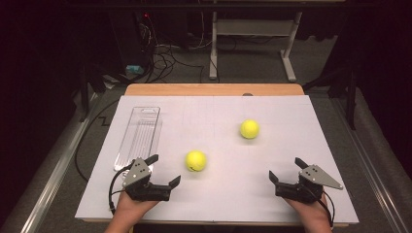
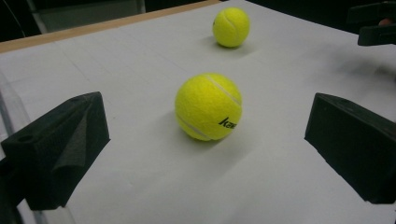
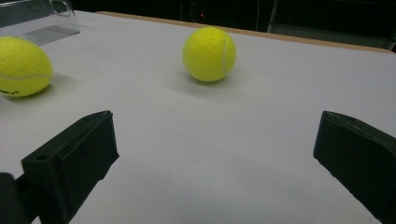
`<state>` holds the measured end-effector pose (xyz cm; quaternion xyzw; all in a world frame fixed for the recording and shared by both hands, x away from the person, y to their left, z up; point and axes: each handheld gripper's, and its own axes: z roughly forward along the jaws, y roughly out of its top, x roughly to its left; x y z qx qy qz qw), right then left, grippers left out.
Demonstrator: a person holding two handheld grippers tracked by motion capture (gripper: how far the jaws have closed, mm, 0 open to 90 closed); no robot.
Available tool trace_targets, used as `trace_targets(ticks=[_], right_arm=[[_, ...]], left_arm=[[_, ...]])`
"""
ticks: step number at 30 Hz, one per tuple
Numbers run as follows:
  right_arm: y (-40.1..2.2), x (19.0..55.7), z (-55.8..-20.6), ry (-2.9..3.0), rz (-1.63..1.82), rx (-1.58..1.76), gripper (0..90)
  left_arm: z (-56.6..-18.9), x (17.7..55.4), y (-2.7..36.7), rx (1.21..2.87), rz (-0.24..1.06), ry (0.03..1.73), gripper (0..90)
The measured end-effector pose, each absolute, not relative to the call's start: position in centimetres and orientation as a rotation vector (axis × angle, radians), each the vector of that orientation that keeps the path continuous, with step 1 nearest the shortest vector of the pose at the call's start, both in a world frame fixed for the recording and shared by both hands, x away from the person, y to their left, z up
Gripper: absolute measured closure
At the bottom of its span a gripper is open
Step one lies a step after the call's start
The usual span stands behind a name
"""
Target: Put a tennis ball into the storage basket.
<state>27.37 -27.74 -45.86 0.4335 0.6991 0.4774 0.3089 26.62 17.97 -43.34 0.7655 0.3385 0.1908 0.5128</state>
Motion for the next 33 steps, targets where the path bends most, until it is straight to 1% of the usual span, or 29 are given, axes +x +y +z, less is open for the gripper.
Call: trace_targets(ticks=[9,22,26,33], right_arm=[[-27.7,27.4,-45.9,1.855,1.260,1.137,0.0],[-27.5,27.4,-46.0,1.865,1.256,1.131,0.0],[-27.5,27.4,-46.0,1.869,1.255,1.128,0.0],[-27.4,27.5,-46.1,1.879,1.245,1.117,0.0]], left_arm=[[-43.6,26.4,16.1,1.929,0.432,0.809,0.7],[-44.3,26.7,14.7,2.064,0.382,0.835,0.7],[-44.7,26.9,14.2,2.134,0.361,0.856,0.7],[-45.2,27.0,13.6,2.192,0.333,0.862,0.7]])
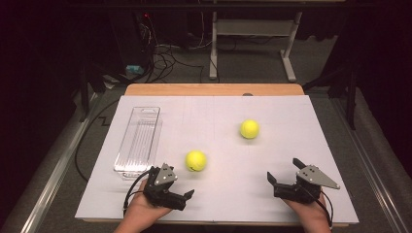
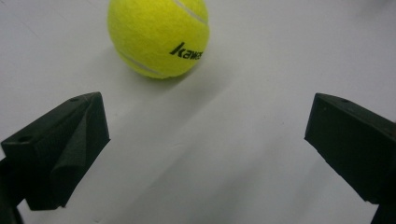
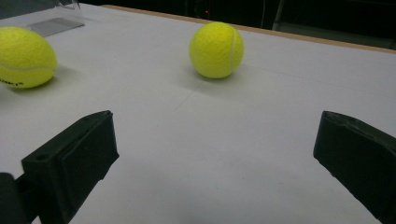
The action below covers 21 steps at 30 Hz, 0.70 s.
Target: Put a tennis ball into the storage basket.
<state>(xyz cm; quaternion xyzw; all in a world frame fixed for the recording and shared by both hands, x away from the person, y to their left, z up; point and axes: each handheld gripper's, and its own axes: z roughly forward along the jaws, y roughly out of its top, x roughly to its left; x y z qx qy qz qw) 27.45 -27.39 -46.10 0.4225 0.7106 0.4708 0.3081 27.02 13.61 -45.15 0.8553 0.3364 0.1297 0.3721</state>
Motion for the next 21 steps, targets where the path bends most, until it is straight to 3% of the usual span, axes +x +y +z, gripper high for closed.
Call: trace_targets(ticks=[21], right_arm=[[-27.4,26.9,-45.7,1.921,1.253,1.074,0.0]], left_arm=[[-44.8,28.6,11.8,2.406,0.196,0.978,0.7]])
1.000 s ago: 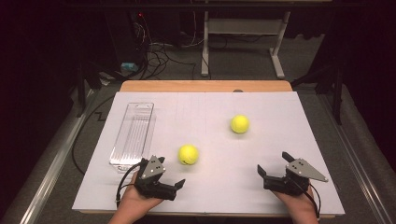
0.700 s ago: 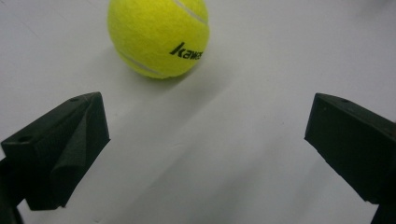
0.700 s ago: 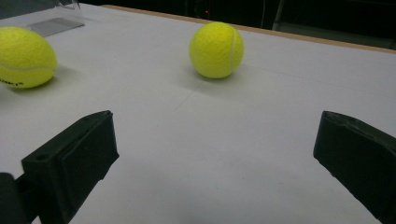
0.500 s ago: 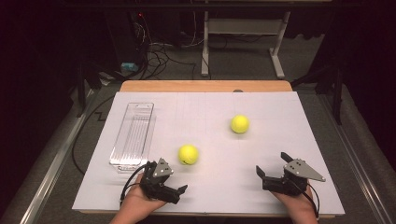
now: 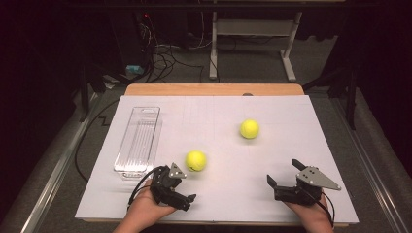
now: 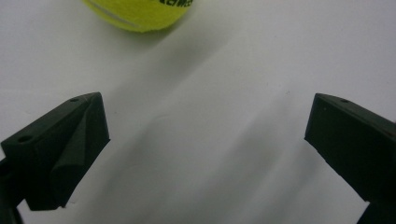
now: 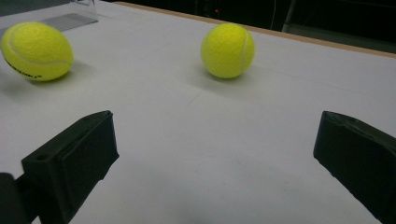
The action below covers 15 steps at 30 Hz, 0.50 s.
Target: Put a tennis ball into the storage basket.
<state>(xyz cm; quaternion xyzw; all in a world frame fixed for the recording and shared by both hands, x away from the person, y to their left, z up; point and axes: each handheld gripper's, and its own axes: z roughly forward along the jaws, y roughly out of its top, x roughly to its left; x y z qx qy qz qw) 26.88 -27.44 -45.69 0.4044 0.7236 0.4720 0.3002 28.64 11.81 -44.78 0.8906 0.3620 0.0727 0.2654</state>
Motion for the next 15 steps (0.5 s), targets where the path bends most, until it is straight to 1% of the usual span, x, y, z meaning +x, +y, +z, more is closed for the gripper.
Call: trace_targets(ticks=[3,8,12,13,14,15], right_arm=[[-27.5,26.7,-45.6,1.921,1.260,1.066,0.0],[-27.6,26.6,-45.5,1.919,1.266,1.061,0.0],[-27.5,26.5,-45.4,1.920,1.272,1.055,0.0],[-27.5,26.5,-45.4,1.920,1.272,1.055,0.0],[-27.4,26.5,-45.4,1.923,1.269,1.049,0.0],[-27.4,26.4,-45.4,1.925,1.268,1.050,0.0]], left_arm=[[-43.9,29.6,11.4,2.442,0.170,0.998,0.7],[-42.8,31.4,10.0,2.557,0.119,1.004,0.7],[-42.8,32.1,9.1,2.647,0.127,1.008,0.7],[-42.8,32.1,9.1,2.647,0.127,1.008,0.7],[-42.8,32.3,8.7,2.693,0.133,1.005,0.7],[-42.8,32.3,8.7,2.693,0.133,1.005,0.7]])
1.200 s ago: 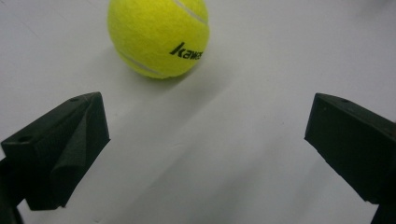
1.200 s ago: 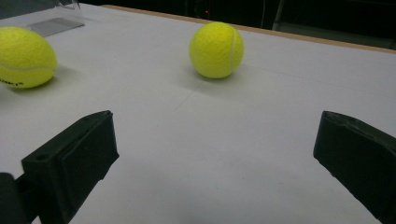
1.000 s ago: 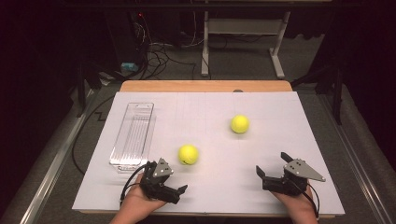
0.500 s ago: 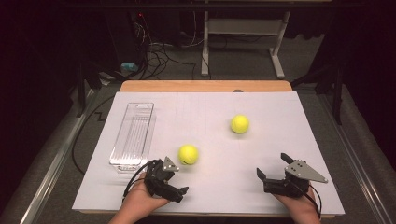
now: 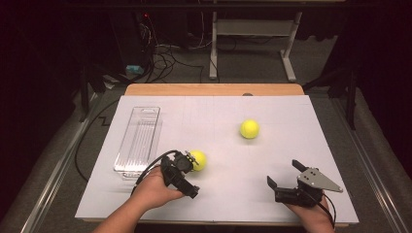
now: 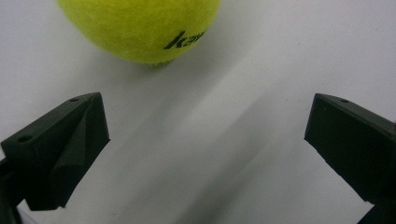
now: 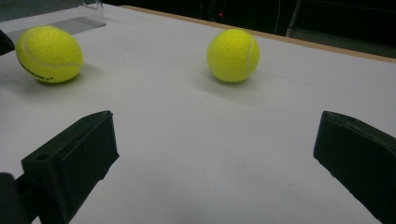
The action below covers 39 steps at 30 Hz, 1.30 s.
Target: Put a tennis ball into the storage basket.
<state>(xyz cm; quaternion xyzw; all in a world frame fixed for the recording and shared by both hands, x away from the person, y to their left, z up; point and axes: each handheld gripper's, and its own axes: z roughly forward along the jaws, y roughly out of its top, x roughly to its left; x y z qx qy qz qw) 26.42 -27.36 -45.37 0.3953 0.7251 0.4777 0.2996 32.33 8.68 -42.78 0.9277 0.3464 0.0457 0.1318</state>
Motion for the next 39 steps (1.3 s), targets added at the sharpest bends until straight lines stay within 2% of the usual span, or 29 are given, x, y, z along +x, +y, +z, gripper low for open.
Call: trace_targets(ticks=[8,19,30,36,37,39], right_arm=[[-27.2,26.3,-45.4,1.932,1.267,1.040,0.0],[-27.1,26.2,-45.4,1.934,1.273,1.036,0.0],[-27.0,26.2,-45.4,1.941,1.268,1.033,0.0],[-27.0,26.2,-45.4,1.941,1.270,1.039,0.0],[-27.1,26.2,-45.4,1.941,1.268,1.036,0.0],[-27.0,26.2,-45.4,1.942,1.269,1.038,0.0]], left_arm=[[-41.8,34.1,8.0,2.781,0.082,1.033,0.7],[-40.8,37.2,7.7,2.785,0.002,1.114,0.7],[-41.7,39.0,6.7,2.779,-0.020,1.145,0.8],[-41.9,39.4,6.5,2.778,-0.021,1.137,7.3],[-41.9,39.4,6.4,2.779,-0.020,1.128,12.7],[-41.9,39.5,6.4,2.774,-0.029,1.119,16.8]])
